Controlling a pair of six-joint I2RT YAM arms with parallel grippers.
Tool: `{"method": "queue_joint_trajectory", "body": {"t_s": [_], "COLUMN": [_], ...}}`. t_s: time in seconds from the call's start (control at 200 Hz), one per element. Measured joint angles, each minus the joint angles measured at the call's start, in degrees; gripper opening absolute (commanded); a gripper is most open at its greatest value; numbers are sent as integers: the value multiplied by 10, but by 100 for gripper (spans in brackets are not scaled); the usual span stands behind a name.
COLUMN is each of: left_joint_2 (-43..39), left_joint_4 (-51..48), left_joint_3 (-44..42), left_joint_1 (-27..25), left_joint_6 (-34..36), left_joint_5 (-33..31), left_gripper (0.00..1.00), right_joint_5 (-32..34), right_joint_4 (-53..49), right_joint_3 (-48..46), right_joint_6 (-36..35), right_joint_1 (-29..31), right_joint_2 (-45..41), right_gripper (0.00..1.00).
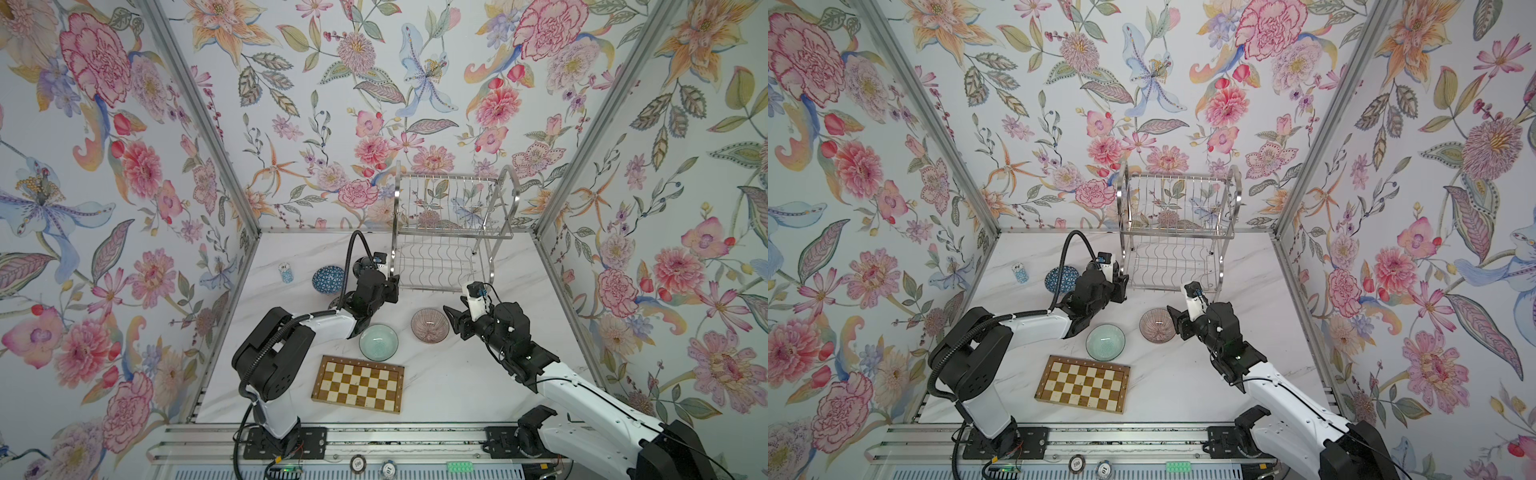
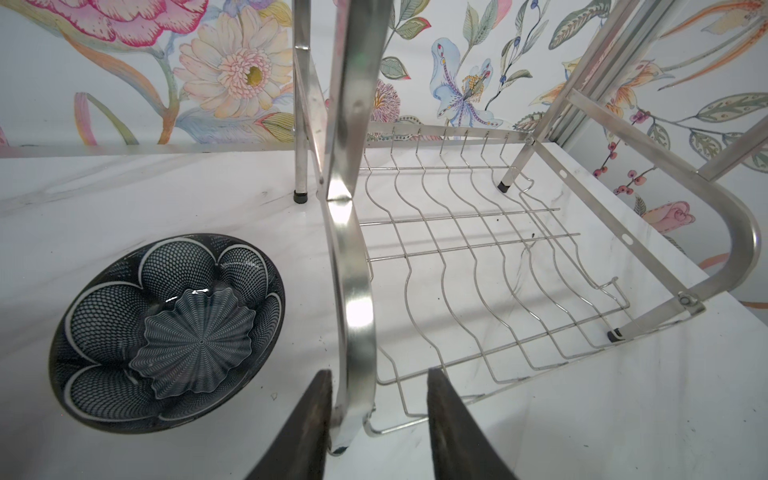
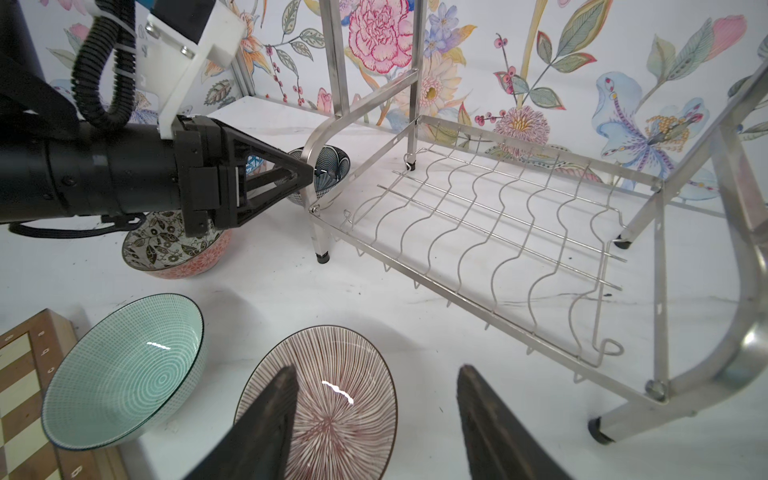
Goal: Load the bowls into the dish rack
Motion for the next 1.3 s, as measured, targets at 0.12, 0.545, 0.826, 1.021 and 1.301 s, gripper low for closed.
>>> {"method": "queue_joint_trajectory", "body": {"t_s": [0.12,0.545,0.826,1.021,1.301], "left_joint_2": [0,8,48,61,61], "left_joint_4": [4,-1,1,10,31], "left_joint_3": [0,36,52,58,47], "left_joint_1": [0,6,19,21,22], "left_joint_6": [5,19,30,38,21], "left_joint_5": [-3,-3,-2,3,10], "left_gripper": [61,60,41,24,19], "right_joint_5": [-6,-19,-21,-20,-20], "right_joint_4": [0,5,13,13,12], "right_joint_3": [0,0,0,0,0], "right_joint_6": [0,7,11,11,10], "right_joint_1": [0,0,0,0,0], "right_joint_2": [2,5,5,5,13], "right_gripper": [63,64,64,64,64]}}
